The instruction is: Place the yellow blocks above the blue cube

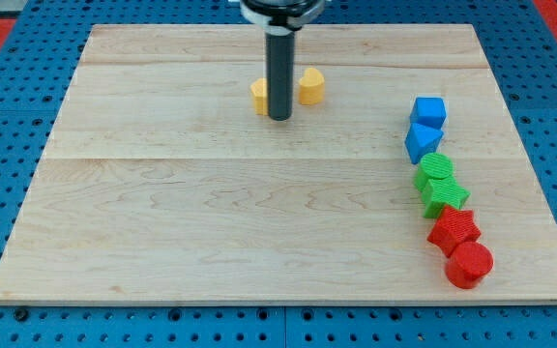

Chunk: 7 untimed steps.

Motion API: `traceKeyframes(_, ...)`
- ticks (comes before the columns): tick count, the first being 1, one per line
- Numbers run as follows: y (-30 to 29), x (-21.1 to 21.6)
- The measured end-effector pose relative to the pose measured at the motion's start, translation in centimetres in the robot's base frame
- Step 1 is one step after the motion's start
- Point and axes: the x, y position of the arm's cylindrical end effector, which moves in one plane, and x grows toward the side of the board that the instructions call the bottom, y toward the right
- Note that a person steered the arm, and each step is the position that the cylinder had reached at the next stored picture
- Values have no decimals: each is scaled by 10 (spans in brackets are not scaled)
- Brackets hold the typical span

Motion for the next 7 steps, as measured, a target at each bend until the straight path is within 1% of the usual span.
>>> traceKeyframes(1,-6,-42)
traceKeyframes(3,100,-47)
traceKeyframes(4,65,-64)
traceKeyframes(7,146,-64)
